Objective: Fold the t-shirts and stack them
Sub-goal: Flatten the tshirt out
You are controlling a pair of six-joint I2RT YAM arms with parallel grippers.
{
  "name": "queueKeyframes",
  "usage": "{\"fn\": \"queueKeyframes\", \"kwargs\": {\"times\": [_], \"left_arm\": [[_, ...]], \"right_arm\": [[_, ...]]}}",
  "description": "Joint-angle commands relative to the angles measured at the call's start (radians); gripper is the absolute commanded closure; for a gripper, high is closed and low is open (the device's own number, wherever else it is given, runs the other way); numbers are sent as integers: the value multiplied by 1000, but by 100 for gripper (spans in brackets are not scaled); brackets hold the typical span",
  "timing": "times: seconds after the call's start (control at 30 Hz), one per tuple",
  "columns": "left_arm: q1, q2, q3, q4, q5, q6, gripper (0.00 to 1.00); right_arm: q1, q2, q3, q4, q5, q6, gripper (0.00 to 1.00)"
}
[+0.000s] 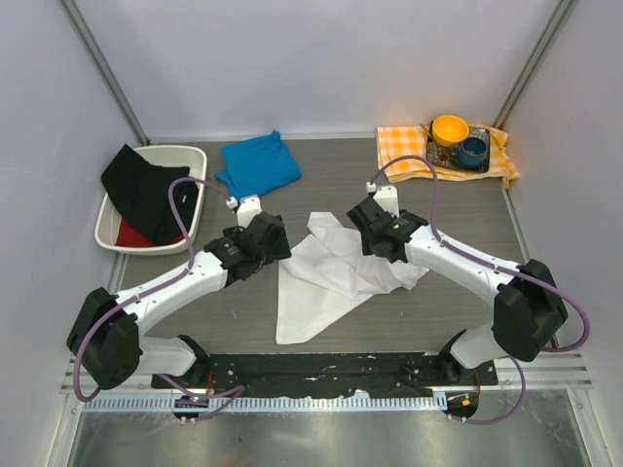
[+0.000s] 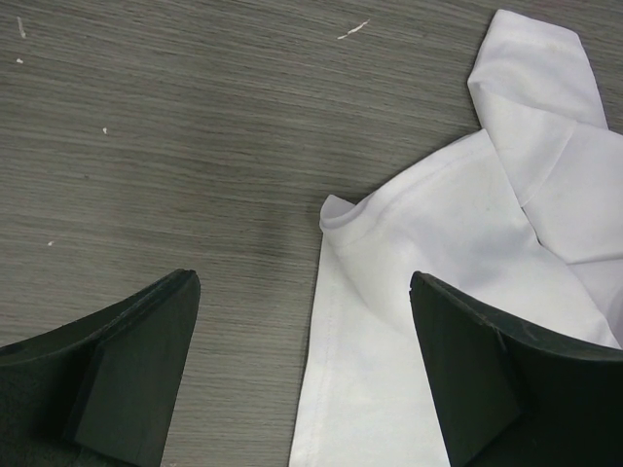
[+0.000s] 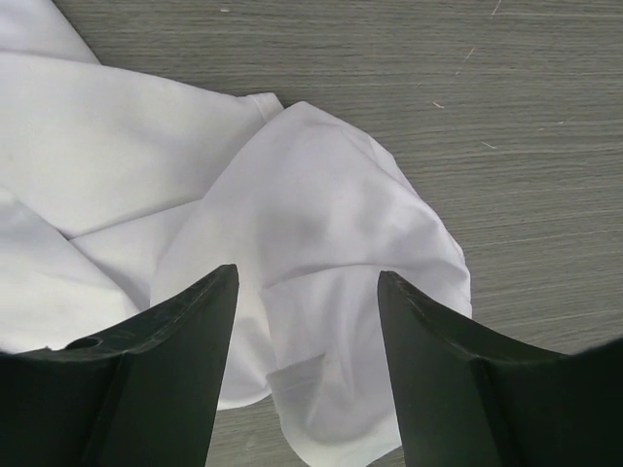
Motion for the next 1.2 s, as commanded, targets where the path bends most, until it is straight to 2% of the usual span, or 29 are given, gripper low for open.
{"fn": "queueKeyframes", "kwargs": {"times": [0.0, 0.17, 0.33, 0.7, 0.77, 0.9, 0.97, 1.17], "left_arm": [[8, -21, -14, 36, -10, 1, 6], [11, 1, -17, 47, 3, -5, 6], [11, 10, -18, 61, 18, -19, 6], [11, 27, -18, 70, 32, -26, 6], [11, 32, -17, 70, 29, -26, 6], [12, 47, -15, 74, 27, -26, 6], [14, 61, -14, 78, 29, -25, 6], [40, 120, 9, 84, 44, -16, 6]], "right_arm": [[0, -52, 30, -6, -35, -16, 35], [12, -124, 13, -54, -32, -12, 35], [17, -168, -18, -80, -38, -8, 39], [40, -139, -87, -35, -113, 6, 44], [45, -132, -87, -29, -118, 9, 51], [49, -124, -80, -29, -112, 9, 87], [49, -124, -82, -32, -112, 7, 98], [57, -159, -87, -45, -84, 12, 99]]}}
